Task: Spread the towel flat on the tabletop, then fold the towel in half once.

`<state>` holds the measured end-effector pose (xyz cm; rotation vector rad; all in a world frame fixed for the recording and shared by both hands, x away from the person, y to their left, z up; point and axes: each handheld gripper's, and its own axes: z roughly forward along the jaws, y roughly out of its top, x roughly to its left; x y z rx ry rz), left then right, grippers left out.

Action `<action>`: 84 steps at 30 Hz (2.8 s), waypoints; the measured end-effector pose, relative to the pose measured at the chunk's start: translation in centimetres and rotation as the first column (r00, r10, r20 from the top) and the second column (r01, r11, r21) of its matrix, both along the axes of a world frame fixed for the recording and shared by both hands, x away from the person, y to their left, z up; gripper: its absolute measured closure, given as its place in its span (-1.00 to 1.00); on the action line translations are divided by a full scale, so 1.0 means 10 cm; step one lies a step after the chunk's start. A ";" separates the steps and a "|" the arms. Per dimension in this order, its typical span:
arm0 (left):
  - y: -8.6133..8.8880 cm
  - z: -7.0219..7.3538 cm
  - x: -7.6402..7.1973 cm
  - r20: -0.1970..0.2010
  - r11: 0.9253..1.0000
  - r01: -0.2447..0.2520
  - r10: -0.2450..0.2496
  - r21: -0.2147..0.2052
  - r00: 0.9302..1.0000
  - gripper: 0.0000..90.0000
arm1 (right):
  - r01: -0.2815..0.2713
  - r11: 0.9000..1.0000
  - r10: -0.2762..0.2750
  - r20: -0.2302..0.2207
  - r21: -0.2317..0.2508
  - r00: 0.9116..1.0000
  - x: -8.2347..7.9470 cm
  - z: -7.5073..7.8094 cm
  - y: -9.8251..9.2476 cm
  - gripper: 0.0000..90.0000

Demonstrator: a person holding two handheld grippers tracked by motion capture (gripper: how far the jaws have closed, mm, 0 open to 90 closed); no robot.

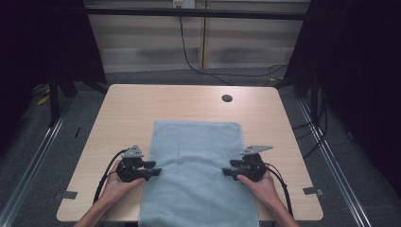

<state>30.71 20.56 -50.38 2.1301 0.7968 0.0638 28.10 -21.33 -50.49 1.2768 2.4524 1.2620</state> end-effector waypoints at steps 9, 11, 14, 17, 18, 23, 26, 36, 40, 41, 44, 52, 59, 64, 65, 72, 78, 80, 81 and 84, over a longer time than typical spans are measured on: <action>0.03 0.02 -0.20 -0.007 1.000 0.006 -0.006 0.006 1.000 0.19 | -0.033 0.999 0.033 -0.011 0.018 0.999 -0.22 0.00 -0.01 0.01; 0.01 0.04 -0.27 -0.016 1.000 0.005 -0.005 0.020 1.000 0.10 | -0.040 0.999 0.040 -0.017 0.024 0.999 -0.27 0.01 0.00 0.01; -0.02 0.05 -0.34 -0.004 0.999 0.021 -0.021 0.044 1.000 0.02 | -0.062 0.998 0.063 -0.031 0.019 0.998 -0.36 0.02 0.01 0.01; -0.02 0.06 -0.34 -0.014 0.999 0.029 -0.028 0.037 0.999 -0.02 | -0.080 0.997 0.081 -0.065 0.023 0.995 -0.38 0.05 0.01 -0.11; -0.03 0.07 -0.33 0.001 0.999 0.026 -0.026 0.035 1.000 -0.02 | -0.079 0.997 0.081 -0.074 0.027 0.994 -0.37 0.08 0.01 -0.16; -0.08 0.10 -0.21 0.025 0.999 0.027 -0.028 0.020 0.999 -0.09 | -0.021 0.998 0.022 -0.014 0.057 1.000 -0.17 0.19 -0.10 -0.22; -0.13 0.02 -0.16 0.030 0.999 0.040 -0.041 0.036 0.999 -0.10 | 0.019 0.998 -0.019 -0.004 0.064 1.000 0.05 0.24 -0.22 -0.21; -0.06 -0.01 -0.17 0.025 0.999 0.039 -0.039 0.001 0.999 0.06 | 0.108 0.994 -0.108 0.021 0.007 0.994 0.81 0.21 -0.37 -0.13; 0.00 -0.02 -0.13 -0.009 0.998 0.046 -0.046 -0.039 0.999 0.09 | 0.152 0.988 -0.152 0.023 0.017 0.988 1.01 0.14 -0.38 -0.15; -0.01 -0.01 -0.14 -0.012 0.998 0.043 -0.043 -0.036 0.999 0.09 | 0.160 0.987 -0.160 0.013 0.007 0.987 1.05 0.11 -0.38 -0.16; -0.02 -0.01 -0.15 0.006 0.998 0.060 -0.060 -0.013 0.998 0.08 | 0.176 0.984 -0.176 0.007 -0.042 0.984 1.13 0.01 -0.36 -0.21; -0.04 0.07 -0.06 -0.031 0.998 0.058 -0.058 0.008 0.998 -0.10 | 0.224 0.961 -0.204 0.130 -0.165 0.970 1.04 -0.03 -0.21 0.24; -0.22 0.21 0.54 0.029 0.998 -0.052 0.052 -0.030 0.998 -0.12 | 0.167 0.978 -0.157 0.086 -0.122 0.984 0.95 -0.02 -0.27 0.85; -0.26 0.13 0.91 0.024 0.992 -0.129 0.129 -0.013 0.991 -0.14 | 0.151 0.981 -0.143 0.078 -0.121 0.987 0.90 -0.02 -0.27 0.88; -0.25 0.11 0.95 0.038 0.989 -0.145 0.146 -0.006 0.989 -0.14 | 0.152 0.982 -0.144 0.075 -0.116 0.987 0.89 -0.02 -0.27 0.88; -0.09 -0.01 1.11 0.023 0.973 -0.230 0.231 -0.017 0.973 -0.19 | 0.155 0.981 -0.146 0.077 -0.114 0.986 0.85 -0.02 -0.25 0.88; -0.10 -0.07 1.10 0.048 0.978 -0.210 0.210 -0.002 0.976 -0.12 | 0.158 0.985 -0.154 0.061 -0.067 0.986 0.86 -0.04 -0.29 0.88; -0.14 -0.07 1.07 0.071 0.981 -0.195 0.194 0.013 0.979 -0.09 | 0.158 0.985 -0.154 0.061 -0.065 0.986 0.86 -0.04 -0.29 0.88; -0.18 -0.07 1.05 0.081 0.985 -0.173 0.170 0.024 0.982 -0.02 | 0.155 0.986 -0.151 0.062 -0.066 0.987 0.86 -0.04 -0.28 0.88; -0.25 -0.05 1.01 0.089 0.993 -0.110 0.106 0.045 0.990 0.33 | 0.149 0.987 -0.146 0.056 -0.058 0.988 0.86 -0.04 -0.27 0.89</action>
